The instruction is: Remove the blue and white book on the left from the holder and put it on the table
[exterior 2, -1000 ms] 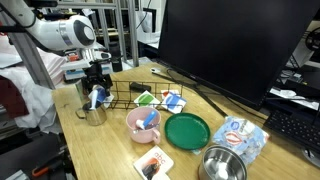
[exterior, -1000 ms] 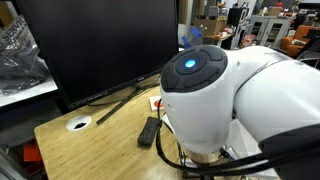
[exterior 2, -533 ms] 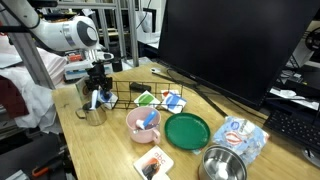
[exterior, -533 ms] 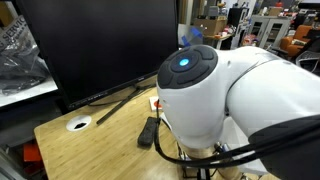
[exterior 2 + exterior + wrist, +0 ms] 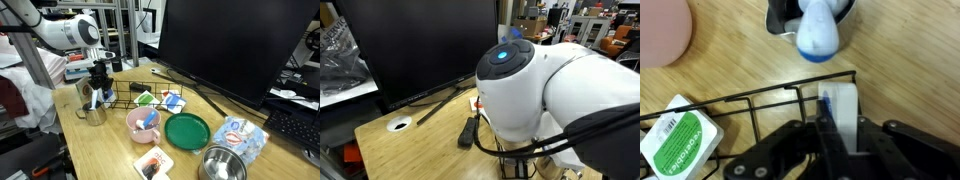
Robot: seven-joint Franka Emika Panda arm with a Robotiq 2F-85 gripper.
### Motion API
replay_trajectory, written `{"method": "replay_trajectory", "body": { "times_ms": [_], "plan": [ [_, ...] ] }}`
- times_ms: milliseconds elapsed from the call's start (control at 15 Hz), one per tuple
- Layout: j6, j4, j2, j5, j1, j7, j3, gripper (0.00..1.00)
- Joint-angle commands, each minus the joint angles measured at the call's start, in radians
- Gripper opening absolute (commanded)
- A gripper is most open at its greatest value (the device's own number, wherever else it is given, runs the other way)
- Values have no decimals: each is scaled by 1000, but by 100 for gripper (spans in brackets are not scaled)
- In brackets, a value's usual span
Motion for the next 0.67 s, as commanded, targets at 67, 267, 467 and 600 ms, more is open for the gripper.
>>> {"method": "replay_trajectory", "body": {
  "times_ms": [67,267,467,600],
  "plan": [
    [10,-24,-34,15,-11,10,-15,4],
    [12,-32,-54,22,-26,9,-28,4],
    [14,-44,-81,36,-44,8,-34,4],
    [20,-55,-105,57,-60,2,-34,4]
  ]
}}
